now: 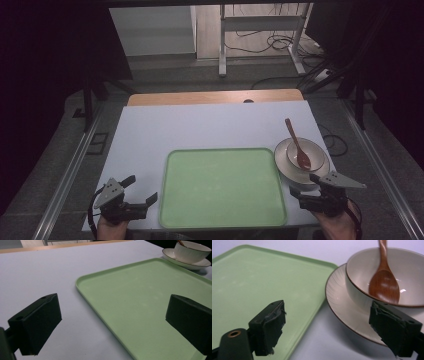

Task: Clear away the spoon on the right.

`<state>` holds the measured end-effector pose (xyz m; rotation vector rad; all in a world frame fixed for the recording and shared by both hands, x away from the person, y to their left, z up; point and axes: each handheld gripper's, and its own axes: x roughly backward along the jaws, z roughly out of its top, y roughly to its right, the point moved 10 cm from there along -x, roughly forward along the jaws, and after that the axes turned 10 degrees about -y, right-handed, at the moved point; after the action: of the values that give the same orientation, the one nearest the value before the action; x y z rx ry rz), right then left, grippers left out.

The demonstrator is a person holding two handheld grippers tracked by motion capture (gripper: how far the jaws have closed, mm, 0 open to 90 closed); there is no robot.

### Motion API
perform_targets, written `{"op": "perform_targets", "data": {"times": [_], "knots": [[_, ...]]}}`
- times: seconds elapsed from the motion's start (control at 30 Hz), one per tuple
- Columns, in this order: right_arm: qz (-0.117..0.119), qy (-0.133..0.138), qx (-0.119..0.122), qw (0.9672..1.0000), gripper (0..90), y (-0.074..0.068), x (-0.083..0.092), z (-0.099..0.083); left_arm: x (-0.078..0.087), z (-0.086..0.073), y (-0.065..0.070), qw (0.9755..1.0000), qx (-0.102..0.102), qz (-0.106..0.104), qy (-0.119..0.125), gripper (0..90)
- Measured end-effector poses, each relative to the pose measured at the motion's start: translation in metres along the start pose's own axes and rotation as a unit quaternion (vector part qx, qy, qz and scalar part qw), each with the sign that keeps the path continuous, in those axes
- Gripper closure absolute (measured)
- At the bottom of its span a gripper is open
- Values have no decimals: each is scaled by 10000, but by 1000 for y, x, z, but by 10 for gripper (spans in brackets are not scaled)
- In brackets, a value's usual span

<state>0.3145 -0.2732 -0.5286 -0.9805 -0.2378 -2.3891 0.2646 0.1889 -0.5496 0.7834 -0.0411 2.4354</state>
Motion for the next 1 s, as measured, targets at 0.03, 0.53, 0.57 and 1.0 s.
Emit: {"op": "perform_targets", "data": {"times": [0.03,0.53,0.57,1.0], "knots": [[-1,25,58,10000,128,0,0,1,-1,-1,1,10000,-12,-7,-26,0],[-108,89,301,9995,54,-2,-1,2,-3,-2,3,9999,-103,-42,-81,0],[-126,85,305,9994,52,-2,-1,2,-3,-2,3,9999,-105,-42,-78,0],[-66,49,216,9997,34,1,-3,3,-2,0,3,9999,-108,-26,-6,0]]}}
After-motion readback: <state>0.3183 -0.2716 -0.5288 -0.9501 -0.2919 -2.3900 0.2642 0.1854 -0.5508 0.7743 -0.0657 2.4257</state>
